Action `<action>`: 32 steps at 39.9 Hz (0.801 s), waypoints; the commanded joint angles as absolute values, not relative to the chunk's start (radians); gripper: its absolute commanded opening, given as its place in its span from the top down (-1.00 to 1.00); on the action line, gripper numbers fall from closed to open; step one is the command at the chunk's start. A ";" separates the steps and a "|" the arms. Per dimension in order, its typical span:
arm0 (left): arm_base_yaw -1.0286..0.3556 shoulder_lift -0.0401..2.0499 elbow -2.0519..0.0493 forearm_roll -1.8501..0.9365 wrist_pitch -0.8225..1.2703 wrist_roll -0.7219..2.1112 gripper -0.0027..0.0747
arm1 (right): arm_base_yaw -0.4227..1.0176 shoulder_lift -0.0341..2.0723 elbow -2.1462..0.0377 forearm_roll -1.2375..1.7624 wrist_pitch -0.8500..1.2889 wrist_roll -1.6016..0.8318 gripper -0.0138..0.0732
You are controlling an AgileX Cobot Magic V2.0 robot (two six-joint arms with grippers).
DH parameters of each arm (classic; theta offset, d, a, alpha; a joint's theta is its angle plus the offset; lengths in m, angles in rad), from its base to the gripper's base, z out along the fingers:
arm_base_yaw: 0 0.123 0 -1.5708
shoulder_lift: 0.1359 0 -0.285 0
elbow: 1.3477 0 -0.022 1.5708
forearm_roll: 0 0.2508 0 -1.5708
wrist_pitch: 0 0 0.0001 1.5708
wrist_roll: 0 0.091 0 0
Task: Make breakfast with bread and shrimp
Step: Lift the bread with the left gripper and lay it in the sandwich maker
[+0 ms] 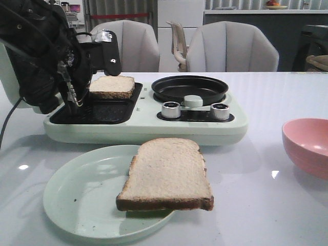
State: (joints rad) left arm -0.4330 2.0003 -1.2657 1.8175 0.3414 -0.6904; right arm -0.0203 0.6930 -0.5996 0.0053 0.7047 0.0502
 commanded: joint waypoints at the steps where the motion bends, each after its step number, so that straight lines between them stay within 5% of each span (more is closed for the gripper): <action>1: -0.446 1.898 -1.257 1.860 0.376 -0.692 -0.22 | -0.027 0.696 -0.633 0.005 0.643 0.042 -0.44; 15: -0.607 1.621 -1.023 1.617 0.385 -0.737 -0.21 | -0.027 0.696 -0.633 0.005 0.643 0.042 -0.44; 32: -0.757 1.218 -0.909 0.547 0.822 -0.370 -0.19 | -0.027 0.696 -0.633 0.005 0.643 0.042 -0.44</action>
State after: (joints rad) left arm -0.7489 1.3107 -0.8909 0.7294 0.7461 -0.4345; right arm -0.0203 0.6930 -0.5996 0.0053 0.7047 0.0502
